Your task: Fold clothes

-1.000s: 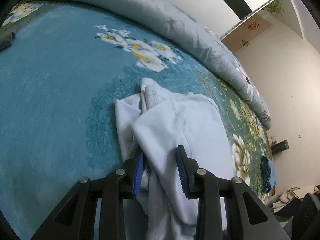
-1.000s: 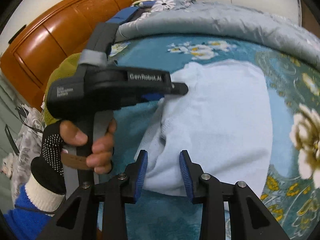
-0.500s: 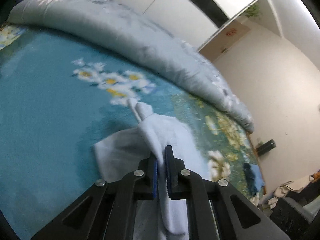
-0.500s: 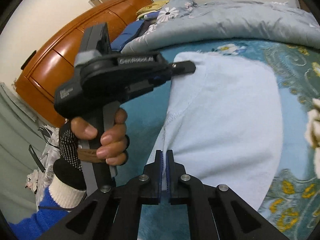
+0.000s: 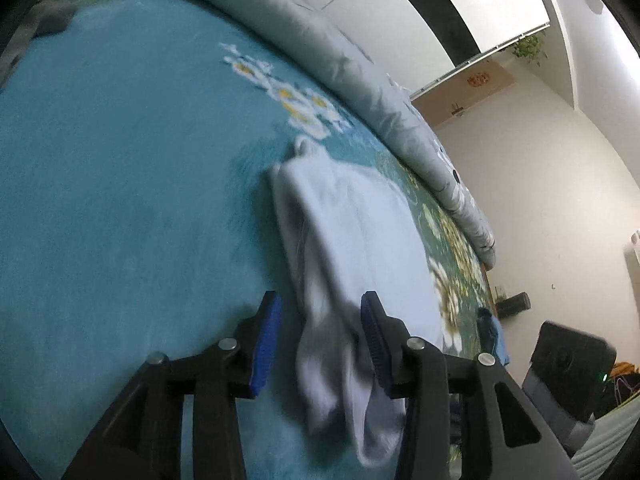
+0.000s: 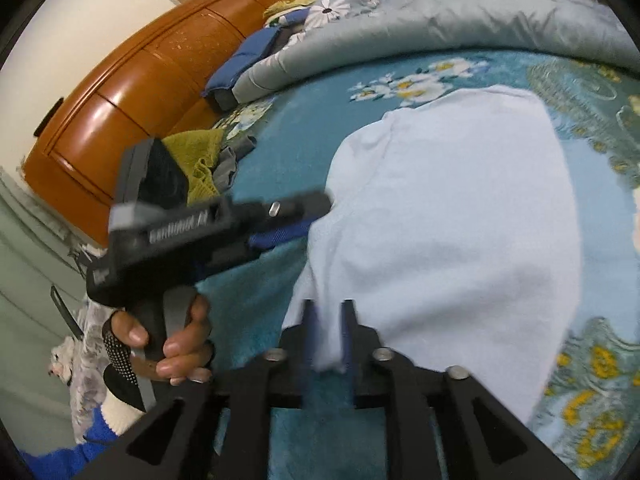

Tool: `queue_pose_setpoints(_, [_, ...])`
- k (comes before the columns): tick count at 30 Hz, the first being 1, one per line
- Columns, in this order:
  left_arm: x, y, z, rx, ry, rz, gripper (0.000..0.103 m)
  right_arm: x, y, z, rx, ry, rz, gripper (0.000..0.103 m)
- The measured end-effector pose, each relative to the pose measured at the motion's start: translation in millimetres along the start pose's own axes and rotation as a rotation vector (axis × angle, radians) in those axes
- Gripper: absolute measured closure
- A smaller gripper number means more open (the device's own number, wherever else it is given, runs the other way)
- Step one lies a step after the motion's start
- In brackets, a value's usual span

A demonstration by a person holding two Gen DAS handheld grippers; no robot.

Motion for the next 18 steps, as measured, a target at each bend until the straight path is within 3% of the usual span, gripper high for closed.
queue_pose_setpoints(6, [-17.0,1.9,6.6,-0.101,-0.006,-0.04,0.058,-22.6,12.7,-12.5,-0.052,0.007,-0.034,0.066])
queue_pose_setpoints(9, [-20.2,23.5,11.3,-0.184,-0.039,-0.014,0.06,-32.6,-1.8,-14.0,-0.011,-0.009,-0.063,0.064])
queue_pose_setpoints(14, [-25.8,31.1,17.7,-0.153,-0.072,0.019,0.059,-32.6,-16.5,-0.6,-0.051,0.002,-0.092,0.06])
queue_pose_setpoints(18, [-32.1,27.6,16.7,-0.2,-0.073,-0.031,0.059,-25.3,-15.6,-8.1,-0.135,0.065,-0.112,0.06])
Point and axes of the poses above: each gripper's, at about its wrist camera, not at the fingertips, and z roughly the way its jaws point, y to its right, x to its top, the point moved 8 cm from there along z, roughly the way its jaws point, and after that the axes turned 11 degrees about -x, right-handed, at the moved point
